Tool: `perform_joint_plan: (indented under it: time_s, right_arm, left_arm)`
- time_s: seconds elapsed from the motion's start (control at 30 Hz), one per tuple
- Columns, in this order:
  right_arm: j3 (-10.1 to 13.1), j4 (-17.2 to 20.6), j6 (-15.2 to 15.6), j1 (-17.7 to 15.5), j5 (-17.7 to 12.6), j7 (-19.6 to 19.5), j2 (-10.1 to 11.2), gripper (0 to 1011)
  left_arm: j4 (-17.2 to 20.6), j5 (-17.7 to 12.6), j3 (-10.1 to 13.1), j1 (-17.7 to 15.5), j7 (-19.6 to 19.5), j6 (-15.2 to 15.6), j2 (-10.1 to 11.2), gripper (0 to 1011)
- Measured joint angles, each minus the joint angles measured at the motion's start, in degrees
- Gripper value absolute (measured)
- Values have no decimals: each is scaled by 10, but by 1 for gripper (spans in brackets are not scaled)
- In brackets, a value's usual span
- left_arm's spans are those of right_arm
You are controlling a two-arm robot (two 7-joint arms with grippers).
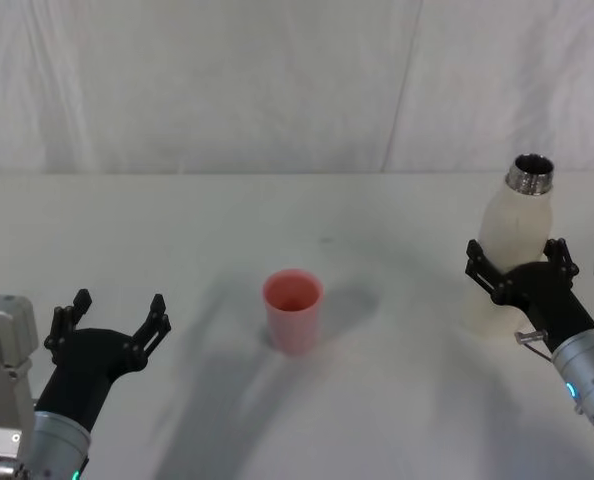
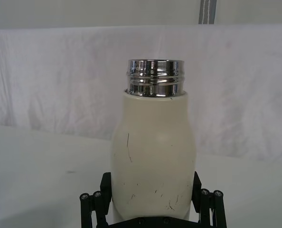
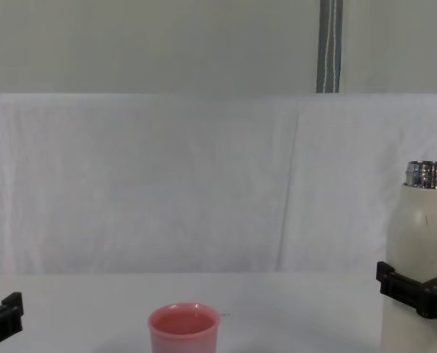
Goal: Grasp the thermos with one hand and pour water into the cup lid.
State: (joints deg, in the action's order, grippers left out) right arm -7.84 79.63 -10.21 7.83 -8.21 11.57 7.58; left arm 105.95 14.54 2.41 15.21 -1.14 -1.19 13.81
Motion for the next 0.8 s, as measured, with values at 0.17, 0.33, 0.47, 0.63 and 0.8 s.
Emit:
perform_joint_plan:
  time_s: [0.17,0.33,0.47,0.63,0.8]
  right_arm:
    - [0,0,0,0,0,0,0,1001]
    - [0,0,0,0,0,0,0,1001]
    - [0,0,-1,0,0,0,0,1001]
    - [0,1,-3,0,1,0,0,1001]
    - [-1,4,-3,-2,2,0,0,1001]
  left_arm:
    - [0,0,0,0,0,0,0,1001]
    - [0,0,0,0,0,0,0,1001]
    - [0,0,0,0,0,0,0,1001]
    - [0,0,0,0,0,0,0,1001]
    - [0,0,0,0,0,0,0,1001]
